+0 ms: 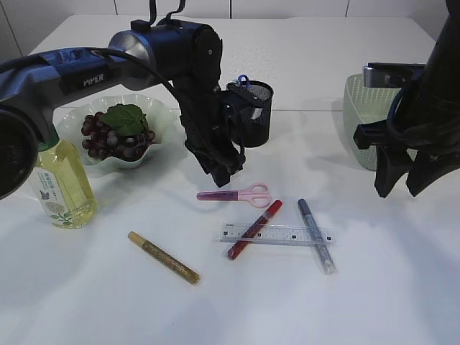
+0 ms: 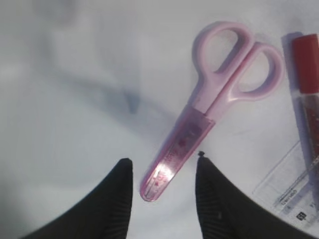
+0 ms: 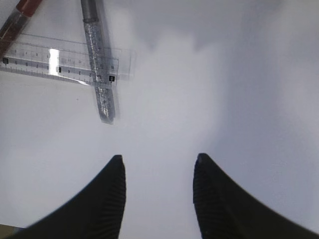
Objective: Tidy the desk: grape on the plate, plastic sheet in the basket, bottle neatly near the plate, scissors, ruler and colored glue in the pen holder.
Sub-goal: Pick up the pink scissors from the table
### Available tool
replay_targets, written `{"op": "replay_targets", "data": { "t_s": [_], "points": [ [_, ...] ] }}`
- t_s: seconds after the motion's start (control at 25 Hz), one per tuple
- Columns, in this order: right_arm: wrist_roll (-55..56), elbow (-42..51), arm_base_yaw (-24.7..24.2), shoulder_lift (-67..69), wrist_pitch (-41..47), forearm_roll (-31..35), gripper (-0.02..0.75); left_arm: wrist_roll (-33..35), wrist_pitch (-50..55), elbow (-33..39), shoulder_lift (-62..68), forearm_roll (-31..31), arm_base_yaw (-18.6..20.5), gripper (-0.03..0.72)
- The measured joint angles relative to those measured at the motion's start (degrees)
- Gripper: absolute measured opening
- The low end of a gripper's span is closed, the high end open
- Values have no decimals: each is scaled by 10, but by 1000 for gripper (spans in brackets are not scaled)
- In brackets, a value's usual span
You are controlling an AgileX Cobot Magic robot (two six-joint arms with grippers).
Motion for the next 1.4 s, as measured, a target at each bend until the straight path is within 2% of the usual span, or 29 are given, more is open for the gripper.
{"op": "replay_targets", "data": {
  "t_s": [0.28,0.52,1.4],
  "points": [
    [-6,0,0,0,0,0,363,88,0,0,0,-16,0,314],
    [-8,0,0,0,0,0,363,120,0,0,0,-30,0,314],
    [-21,0,0,0,0,0,363,137,0,0,13,-7,0,326]
  ]
}}
